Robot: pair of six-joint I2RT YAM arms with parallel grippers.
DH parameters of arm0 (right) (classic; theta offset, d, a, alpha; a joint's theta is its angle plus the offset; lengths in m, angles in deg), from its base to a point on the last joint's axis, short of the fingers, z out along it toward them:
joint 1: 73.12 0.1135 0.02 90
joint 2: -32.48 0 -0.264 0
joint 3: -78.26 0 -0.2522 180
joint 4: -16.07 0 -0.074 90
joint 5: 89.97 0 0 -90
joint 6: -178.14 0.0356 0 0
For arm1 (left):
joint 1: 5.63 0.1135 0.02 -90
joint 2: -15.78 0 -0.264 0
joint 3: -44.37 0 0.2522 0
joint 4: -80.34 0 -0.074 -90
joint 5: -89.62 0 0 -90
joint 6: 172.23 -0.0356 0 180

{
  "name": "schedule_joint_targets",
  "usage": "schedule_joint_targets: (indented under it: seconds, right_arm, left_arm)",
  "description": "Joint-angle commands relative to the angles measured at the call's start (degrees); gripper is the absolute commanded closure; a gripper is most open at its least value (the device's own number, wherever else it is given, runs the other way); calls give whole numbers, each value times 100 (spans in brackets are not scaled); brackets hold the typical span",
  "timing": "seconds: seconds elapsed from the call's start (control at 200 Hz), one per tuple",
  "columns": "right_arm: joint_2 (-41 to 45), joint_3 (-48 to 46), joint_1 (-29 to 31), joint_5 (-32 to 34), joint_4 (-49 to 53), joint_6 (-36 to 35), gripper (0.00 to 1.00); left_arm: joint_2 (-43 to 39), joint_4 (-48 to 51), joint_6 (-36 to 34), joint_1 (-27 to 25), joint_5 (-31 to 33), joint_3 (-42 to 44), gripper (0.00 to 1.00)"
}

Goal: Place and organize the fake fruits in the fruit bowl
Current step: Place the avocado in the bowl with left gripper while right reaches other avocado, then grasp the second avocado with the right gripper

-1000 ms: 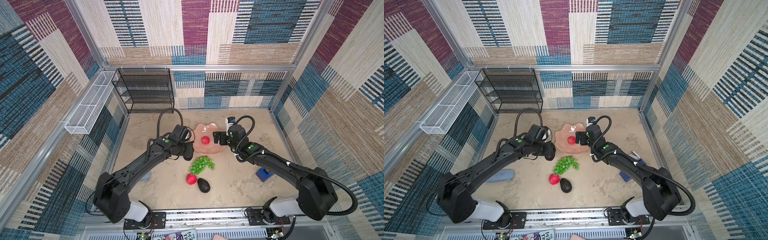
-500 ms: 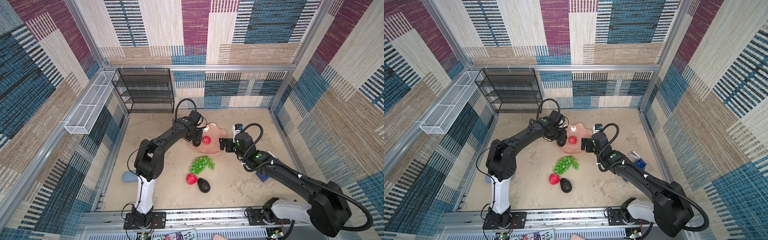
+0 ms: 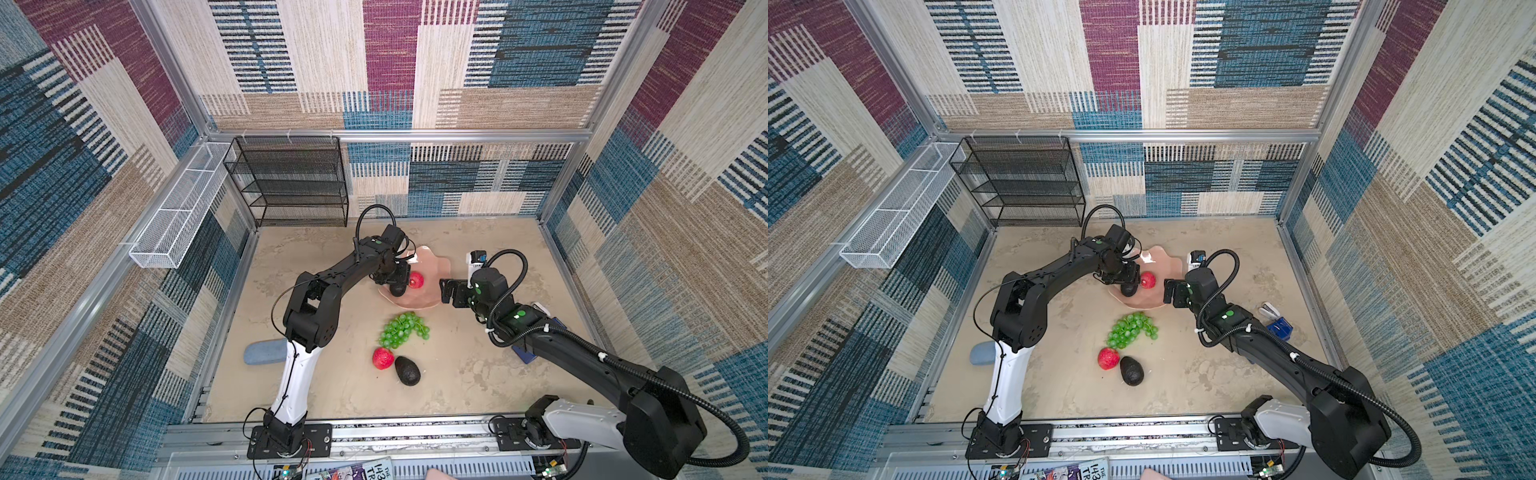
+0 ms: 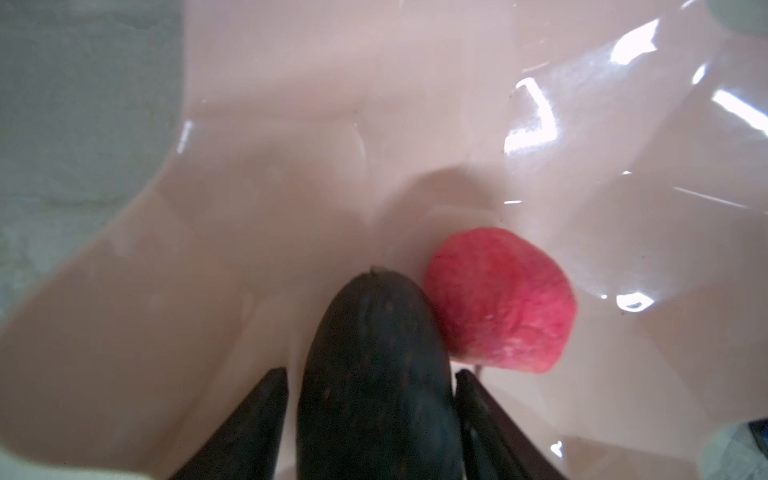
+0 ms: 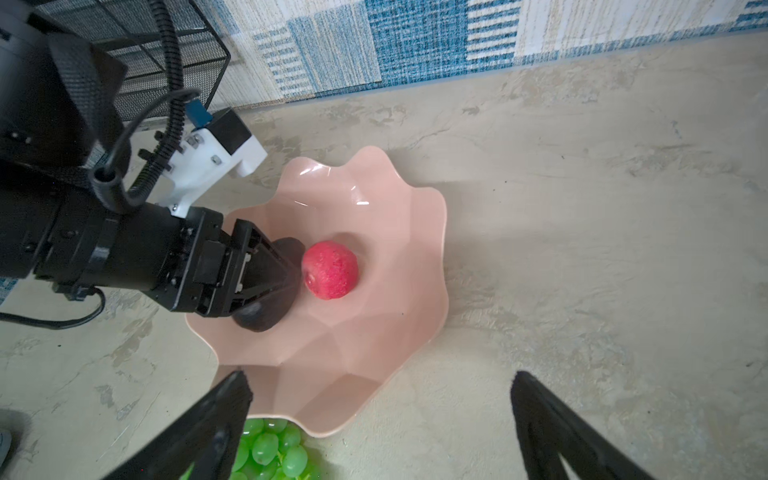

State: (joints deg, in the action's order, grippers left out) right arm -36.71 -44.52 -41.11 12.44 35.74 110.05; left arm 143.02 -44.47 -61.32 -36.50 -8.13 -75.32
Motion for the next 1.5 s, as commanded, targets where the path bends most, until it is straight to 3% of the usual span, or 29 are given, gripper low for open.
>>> schedule_joint_targets:
  seconds: [0.0, 0.24, 0.316, 0.521, 0.676, 0.791, 0.907, 1.112, 1.307, 1.498]
  right_arm:
    - [31, -90, -2, -225, -170, -209, 0]
    - [148, -426, 87, -1863, -260, -711, 6]
    - [242, -557, 310, -2073, -161, -775, 7]
    - [318, -774, 1491, -1815, 285, -521, 7]
    - [362, -1000, 2358, -1881, 322, -26, 8]
    - [328, -1061, 2682, -1742, 394, 220, 8]
    - [116, -1029, 2852, -1641, 297, 322, 8]
    - [-752, -685, 3196, -1585, 85, 401, 8]
    - [-1309, -568, 3295, -1344, 60, 797, 23]
    - [-1160, -479, 3301, -707, 768, 1225, 42]
  left_arm:
    - [-8, 85, 139, 9, -25, -7, 26]
    - [-256, 73, 231, 12, -61, -144, 24]
    - [-429, 13, 255, 11, -34, -207, 24]
    - [-1422, -508, 223, 15, 435, 193, 23]
    - [-2909, -1911, 257, 48, 1235, 1919, 21]
    - [-4088, -2801, 362, 112, 1985, 3390, 16]
    - [-5045, -3104, 569, 268, 2513, 4538, 11]
    - [-6326, -2923, 878, 623, 2803, 5830, 8]
    - [-6951, -2585, 1031, 836, 2717, 6415, 7]
    - [-7106, -2499, 1027, 959, 2702, 6516, 7]
